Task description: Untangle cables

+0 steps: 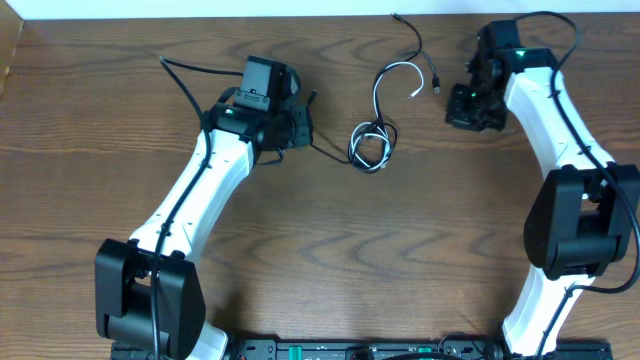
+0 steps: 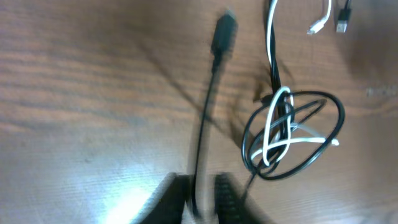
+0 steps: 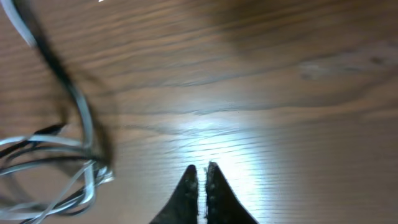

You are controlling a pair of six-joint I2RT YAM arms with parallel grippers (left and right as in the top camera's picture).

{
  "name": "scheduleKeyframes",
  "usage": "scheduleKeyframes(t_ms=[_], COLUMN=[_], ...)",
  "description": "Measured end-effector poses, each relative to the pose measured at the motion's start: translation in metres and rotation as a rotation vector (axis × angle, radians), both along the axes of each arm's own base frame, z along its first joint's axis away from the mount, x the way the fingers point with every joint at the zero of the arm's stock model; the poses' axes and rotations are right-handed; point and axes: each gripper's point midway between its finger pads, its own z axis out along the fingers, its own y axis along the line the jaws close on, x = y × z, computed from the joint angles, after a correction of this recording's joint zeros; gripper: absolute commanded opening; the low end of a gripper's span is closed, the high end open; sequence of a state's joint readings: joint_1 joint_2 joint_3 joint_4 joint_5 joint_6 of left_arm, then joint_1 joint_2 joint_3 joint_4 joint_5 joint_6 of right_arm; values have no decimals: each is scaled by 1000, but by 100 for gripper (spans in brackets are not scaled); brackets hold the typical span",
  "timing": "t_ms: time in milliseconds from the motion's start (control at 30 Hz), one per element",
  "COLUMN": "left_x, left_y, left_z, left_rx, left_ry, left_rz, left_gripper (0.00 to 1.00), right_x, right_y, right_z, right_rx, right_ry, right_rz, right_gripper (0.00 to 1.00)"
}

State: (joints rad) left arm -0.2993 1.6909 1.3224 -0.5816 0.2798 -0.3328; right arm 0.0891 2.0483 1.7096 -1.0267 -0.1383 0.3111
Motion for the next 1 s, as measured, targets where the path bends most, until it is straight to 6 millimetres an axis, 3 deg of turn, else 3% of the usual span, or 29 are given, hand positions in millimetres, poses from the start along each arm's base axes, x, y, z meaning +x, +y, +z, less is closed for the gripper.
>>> scheduleKeyframes(t_ms=[33, 100, 400, 633, 767, 900, 1000], left_x=[-3, -8, -3, 13, 14, 21, 30], left_y=[-2, -4, -3, -34, -52, -66, -67], left_z=[-1, -3, -1, 11, -16, -50, -65], left_rx=[5, 13, 15, -59, -59, -52, -37], left_ry=[7, 20, -10, -136, -117, -103, -113], left_rz=[-11, -29, -54, -209, -297, -348, -350], left_gripper=[71, 75, 75, 75, 74, 64, 57], right_x=[-1, -2, -4, -3, -3, -2, -2], right_y=[5, 14, 24, 26, 27, 27, 28], right_z=[0, 1, 2, 2, 2, 2, 3], right_rx=[7, 20, 51, 62, 64, 64, 69], right_ry=[0, 0, 1, -5, -6, -8, -9], right_rz=[16, 39, 71, 75, 81, 84, 86], right_gripper=[10, 14, 18, 18, 20, 20, 20])
